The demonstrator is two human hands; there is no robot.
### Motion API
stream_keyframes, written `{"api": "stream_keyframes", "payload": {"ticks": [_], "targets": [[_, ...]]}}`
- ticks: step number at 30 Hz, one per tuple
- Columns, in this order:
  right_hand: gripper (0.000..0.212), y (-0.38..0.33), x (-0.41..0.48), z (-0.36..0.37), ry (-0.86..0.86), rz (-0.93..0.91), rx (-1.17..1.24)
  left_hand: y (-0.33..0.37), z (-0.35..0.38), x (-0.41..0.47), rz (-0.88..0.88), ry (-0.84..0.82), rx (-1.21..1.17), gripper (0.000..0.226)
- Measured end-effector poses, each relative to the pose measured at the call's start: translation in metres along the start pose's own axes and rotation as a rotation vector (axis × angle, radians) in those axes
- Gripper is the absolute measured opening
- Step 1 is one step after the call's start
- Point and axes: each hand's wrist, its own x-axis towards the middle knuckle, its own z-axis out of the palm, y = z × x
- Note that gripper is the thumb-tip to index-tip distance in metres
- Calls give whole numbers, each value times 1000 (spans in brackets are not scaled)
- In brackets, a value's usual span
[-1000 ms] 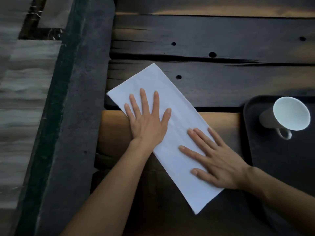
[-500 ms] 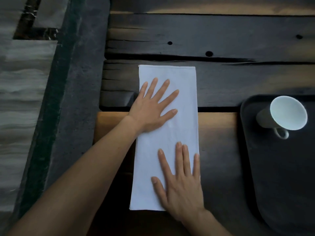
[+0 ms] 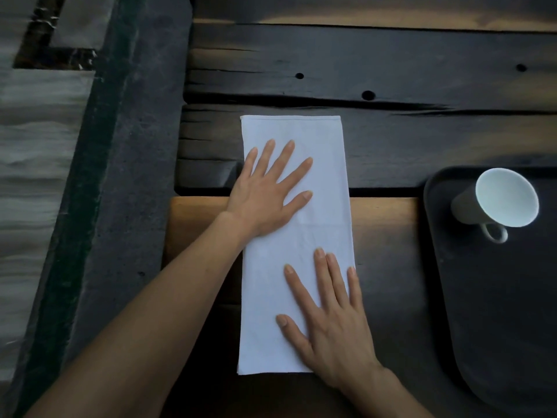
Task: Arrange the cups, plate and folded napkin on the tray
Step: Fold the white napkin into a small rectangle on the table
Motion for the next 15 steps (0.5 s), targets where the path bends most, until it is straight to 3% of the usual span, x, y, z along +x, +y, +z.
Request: {"api": "stream_keyframes", "payload": {"ticks": [4, 10, 15], "targets": [[79, -1, 0, -2, -24, 5, -1, 2, -4, -1, -18, -37, -4, 67], [74, 8, -1, -12, 17, 19, 39, 15, -5, -38, -200, -8, -122, 62], [70, 25, 37, -26, 48, 29, 8, 33, 7, -95, -161, 25, -69, 62]]}}
